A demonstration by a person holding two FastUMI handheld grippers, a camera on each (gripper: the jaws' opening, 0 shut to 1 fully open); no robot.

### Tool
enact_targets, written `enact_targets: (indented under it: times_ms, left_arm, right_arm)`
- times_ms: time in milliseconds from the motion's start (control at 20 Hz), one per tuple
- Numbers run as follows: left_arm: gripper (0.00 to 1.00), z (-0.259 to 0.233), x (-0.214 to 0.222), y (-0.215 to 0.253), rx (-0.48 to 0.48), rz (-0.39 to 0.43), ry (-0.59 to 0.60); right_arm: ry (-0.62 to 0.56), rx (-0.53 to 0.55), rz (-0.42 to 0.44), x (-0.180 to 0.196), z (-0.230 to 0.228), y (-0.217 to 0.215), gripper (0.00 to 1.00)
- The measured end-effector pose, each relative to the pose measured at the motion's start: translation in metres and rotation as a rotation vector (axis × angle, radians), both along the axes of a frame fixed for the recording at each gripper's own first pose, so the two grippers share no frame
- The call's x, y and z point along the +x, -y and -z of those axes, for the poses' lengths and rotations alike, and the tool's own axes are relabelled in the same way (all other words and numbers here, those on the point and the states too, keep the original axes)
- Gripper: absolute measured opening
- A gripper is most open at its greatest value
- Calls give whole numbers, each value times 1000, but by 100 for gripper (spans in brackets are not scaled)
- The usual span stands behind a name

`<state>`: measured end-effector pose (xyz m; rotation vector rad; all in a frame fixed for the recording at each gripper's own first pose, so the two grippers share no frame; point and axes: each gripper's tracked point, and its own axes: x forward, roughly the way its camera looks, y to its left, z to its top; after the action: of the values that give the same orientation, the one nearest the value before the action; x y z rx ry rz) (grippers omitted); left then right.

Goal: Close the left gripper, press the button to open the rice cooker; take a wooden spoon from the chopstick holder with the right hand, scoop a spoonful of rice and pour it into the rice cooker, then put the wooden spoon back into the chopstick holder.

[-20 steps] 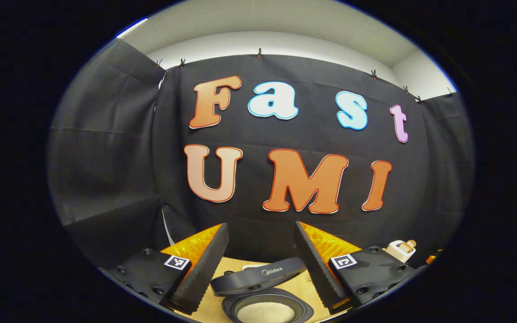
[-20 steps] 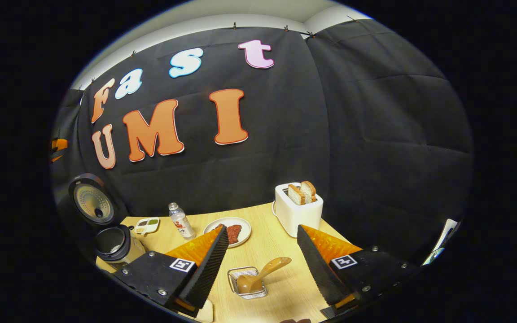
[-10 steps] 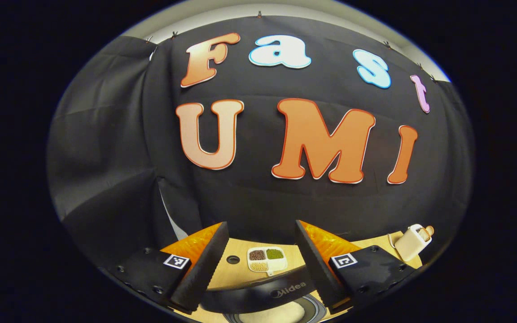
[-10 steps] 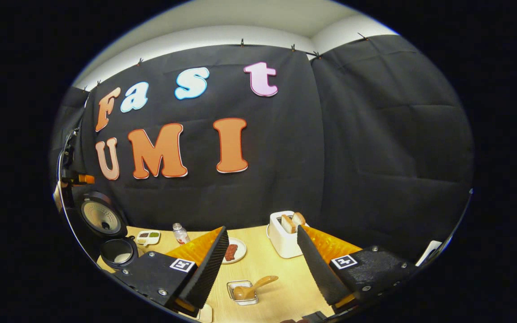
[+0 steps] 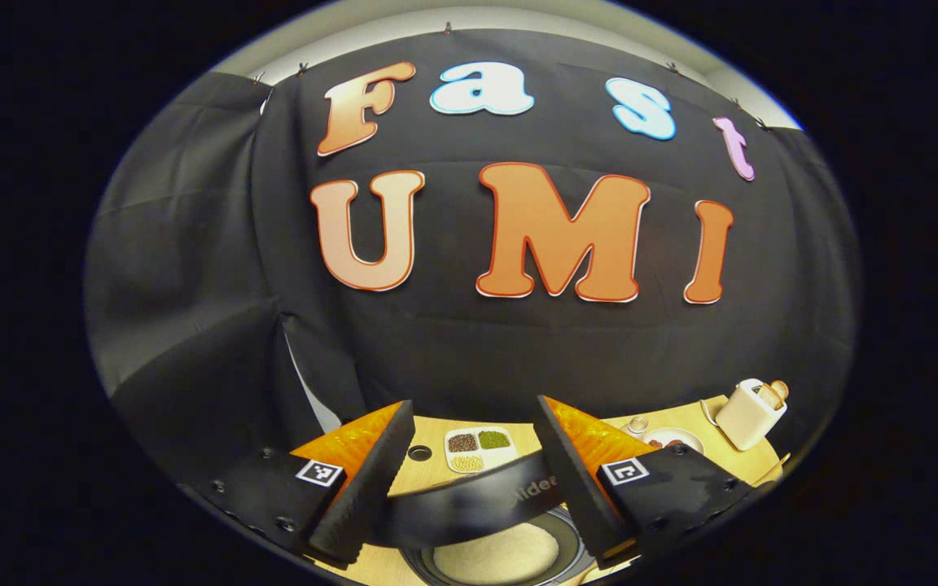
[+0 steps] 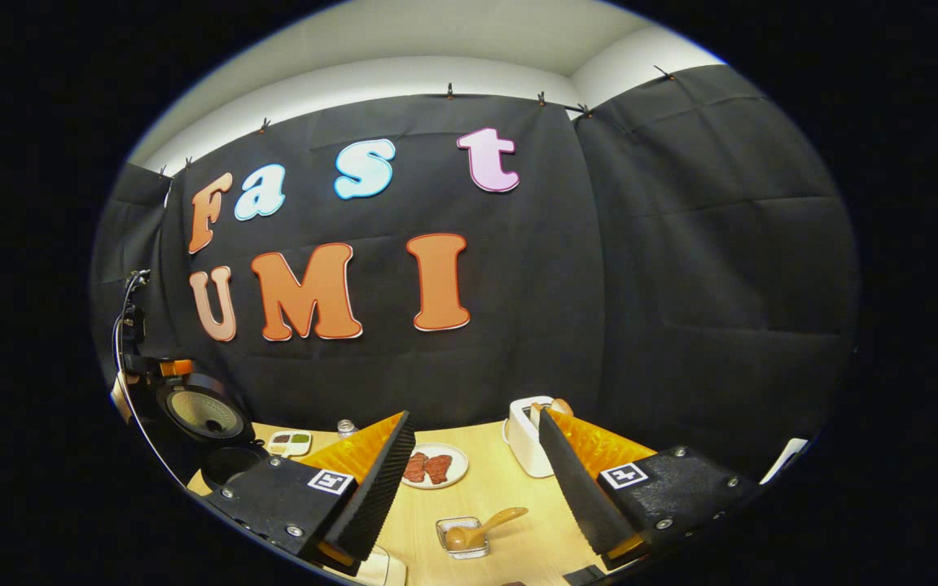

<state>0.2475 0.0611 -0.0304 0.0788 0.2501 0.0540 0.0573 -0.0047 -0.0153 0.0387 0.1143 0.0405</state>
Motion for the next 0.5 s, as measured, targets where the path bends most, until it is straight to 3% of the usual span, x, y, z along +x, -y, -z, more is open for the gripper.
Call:
enact_targets:
  times_ms: [200,400,500]
  left_arm:
    - [99,17,-35,22,11,46,2]
    - [96,69,-70,48,-120,111,-99]
    - [99,100,-82,44,-81,88,-119]
  right_arm:
    - [-31,-3,-53,-2,13,-25,95]
    - [-72,19,-93,-7,25,-42,94]
    - [-97,25,-107,-11,34,-49,95]
